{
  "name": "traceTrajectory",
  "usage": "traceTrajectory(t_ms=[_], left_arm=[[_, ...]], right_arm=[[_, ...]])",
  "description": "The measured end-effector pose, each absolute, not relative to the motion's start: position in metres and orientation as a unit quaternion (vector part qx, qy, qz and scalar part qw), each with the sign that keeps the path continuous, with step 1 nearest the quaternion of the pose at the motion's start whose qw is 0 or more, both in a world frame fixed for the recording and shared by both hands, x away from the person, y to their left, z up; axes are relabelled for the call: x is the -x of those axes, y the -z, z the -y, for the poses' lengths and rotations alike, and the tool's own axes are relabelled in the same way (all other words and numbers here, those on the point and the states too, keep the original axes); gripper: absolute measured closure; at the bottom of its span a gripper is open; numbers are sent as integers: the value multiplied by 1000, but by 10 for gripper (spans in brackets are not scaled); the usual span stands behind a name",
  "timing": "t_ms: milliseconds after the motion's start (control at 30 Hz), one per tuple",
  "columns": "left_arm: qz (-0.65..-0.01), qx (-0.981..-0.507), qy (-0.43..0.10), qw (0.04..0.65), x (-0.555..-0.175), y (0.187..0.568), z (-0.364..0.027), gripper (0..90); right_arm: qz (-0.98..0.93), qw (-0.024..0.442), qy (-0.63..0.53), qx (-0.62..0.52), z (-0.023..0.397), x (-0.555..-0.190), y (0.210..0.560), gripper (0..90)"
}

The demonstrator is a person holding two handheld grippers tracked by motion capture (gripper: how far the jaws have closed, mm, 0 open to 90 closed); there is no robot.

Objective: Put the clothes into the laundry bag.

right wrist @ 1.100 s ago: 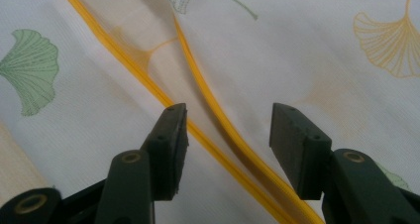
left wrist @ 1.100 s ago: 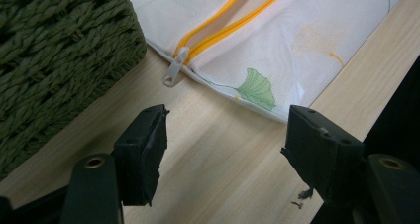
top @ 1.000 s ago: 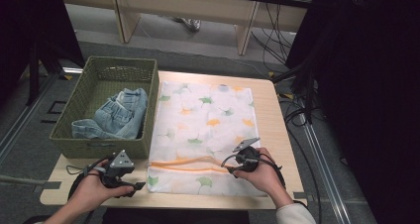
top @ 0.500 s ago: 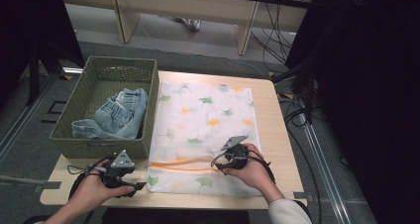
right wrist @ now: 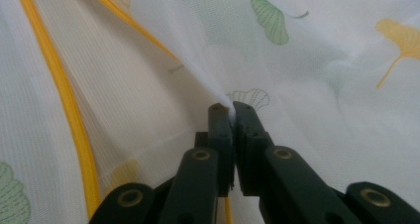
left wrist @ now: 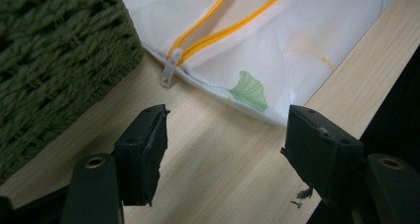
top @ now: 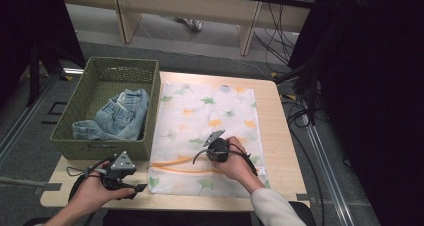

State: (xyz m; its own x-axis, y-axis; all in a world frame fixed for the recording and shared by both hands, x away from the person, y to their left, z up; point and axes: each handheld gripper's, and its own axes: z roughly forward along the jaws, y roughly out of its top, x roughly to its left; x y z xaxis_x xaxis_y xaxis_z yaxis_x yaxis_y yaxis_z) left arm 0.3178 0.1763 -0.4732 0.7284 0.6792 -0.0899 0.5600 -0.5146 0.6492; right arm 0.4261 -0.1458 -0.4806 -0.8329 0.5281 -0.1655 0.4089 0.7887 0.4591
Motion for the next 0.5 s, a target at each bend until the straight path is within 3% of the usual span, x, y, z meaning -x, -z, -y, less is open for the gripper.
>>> traceTrajectory(t_ms=[133,267,400,500], left_arm=[[-357,-854,-95,367,-314,458,-177,325],[-351,-828,-138,413,-319,411,-185,320],[-371,-823,-169,395,-344,383,-195,281],[-394,-825,-177,363,-376,371,-202,195]], right_arm=[[-925,149,-224,-268,146,-421,471,896],[-909,183,-270,-258,147,-420,450,898],[-902,194,-287,-258,146,-419,441,898],[-895,200,-302,-260,145,-417,432,898]])
